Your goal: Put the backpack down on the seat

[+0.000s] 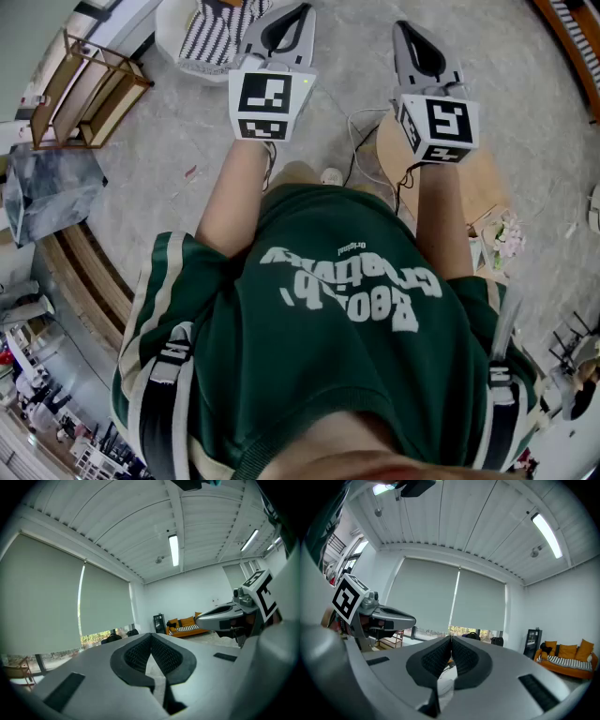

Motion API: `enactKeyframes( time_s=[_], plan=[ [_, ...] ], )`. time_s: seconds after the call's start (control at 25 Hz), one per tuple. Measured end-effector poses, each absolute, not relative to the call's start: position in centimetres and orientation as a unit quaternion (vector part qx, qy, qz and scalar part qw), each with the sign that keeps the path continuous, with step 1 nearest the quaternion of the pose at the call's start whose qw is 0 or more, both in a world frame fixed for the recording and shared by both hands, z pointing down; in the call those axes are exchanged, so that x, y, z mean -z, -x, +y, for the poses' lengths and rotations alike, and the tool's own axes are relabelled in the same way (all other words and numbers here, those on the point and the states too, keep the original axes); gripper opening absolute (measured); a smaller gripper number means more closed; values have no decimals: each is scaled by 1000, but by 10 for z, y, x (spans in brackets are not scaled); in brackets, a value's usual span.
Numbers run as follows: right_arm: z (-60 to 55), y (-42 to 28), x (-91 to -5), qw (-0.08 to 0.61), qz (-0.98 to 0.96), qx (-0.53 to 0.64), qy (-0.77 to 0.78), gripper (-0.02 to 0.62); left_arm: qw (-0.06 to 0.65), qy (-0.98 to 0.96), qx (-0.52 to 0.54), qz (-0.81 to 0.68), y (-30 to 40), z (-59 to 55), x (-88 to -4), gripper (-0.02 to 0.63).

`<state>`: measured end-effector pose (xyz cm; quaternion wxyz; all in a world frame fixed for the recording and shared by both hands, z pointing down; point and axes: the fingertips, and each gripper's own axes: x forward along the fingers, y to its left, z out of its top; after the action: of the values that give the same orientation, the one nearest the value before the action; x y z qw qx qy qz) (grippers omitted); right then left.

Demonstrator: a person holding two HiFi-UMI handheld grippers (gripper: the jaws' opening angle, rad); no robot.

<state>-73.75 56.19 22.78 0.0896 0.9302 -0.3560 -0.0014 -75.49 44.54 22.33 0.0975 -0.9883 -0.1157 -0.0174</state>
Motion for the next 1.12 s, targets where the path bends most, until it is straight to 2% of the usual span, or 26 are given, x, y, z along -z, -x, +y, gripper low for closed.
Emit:
enactKeyframes(
  time_s=[0.8,1.12],
  plan=[
    [549,721,-225,103,-370,10,-923,35,105,989,22,-104,742,433,-220,18],
    [511,661,-236,117,-365,-1,-924,35,113,987,30,-106,678,388,-233,18]
  ],
)
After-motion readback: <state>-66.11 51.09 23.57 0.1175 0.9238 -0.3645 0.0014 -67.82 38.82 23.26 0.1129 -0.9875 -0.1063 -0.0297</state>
